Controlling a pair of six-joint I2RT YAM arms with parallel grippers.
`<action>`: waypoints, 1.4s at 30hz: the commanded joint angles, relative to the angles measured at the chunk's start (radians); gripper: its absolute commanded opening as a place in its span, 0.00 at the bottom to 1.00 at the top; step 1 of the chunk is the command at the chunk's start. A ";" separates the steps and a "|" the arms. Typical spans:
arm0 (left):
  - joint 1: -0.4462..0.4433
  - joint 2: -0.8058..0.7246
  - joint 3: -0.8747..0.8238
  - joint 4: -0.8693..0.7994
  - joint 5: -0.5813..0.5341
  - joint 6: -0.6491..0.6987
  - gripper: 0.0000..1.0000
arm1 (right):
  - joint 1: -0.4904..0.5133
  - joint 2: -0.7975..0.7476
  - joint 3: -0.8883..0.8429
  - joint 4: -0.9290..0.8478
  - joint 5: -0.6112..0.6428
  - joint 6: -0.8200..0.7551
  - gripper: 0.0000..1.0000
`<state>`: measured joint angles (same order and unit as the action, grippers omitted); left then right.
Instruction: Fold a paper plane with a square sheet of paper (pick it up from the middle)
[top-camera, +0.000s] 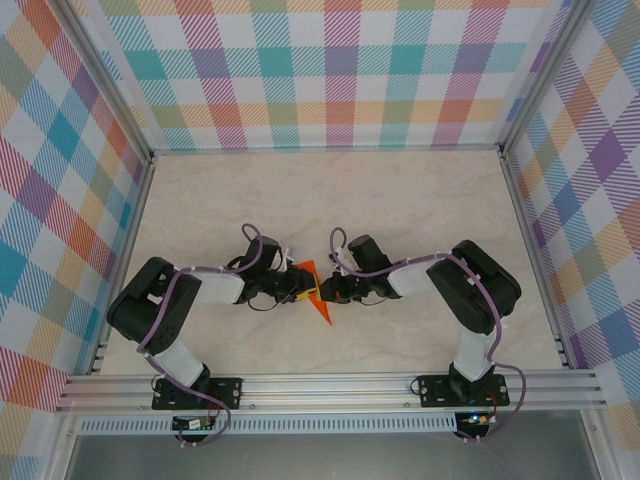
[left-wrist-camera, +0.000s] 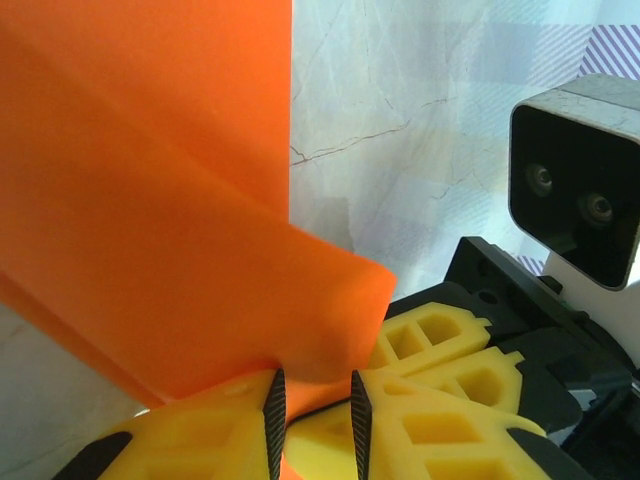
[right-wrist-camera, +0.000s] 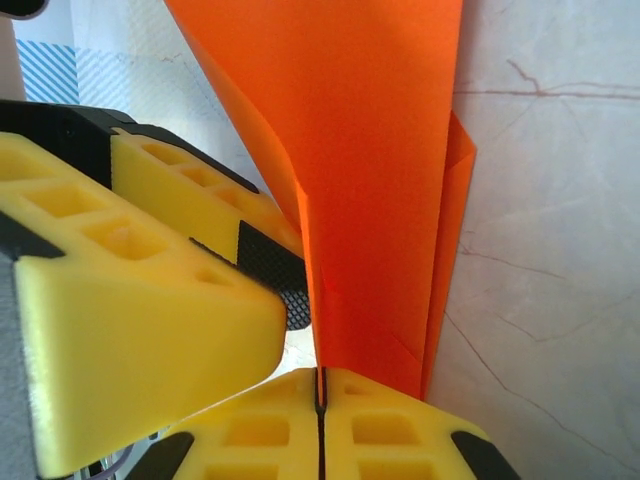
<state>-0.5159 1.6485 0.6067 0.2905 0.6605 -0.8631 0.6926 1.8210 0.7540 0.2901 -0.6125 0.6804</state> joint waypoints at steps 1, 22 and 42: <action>-0.015 0.015 0.025 -0.016 -0.021 0.031 0.26 | -0.007 0.016 0.023 -0.031 -0.010 -0.016 0.11; -0.015 0.019 0.030 -0.014 -0.022 0.029 0.26 | -0.004 -0.058 -0.011 -0.141 -0.072 -0.088 0.26; -0.015 0.033 0.035 -0.013 -0.029 0.033 0.25 | -0.004 -0.037 -0.016 -0.200 -0.005 -0.124 0.10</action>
<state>-0.5167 1.6680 0.6201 0.2886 0.6422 -0.8474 0.6926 1.7863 0.7517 0.1249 -0.6273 0.5827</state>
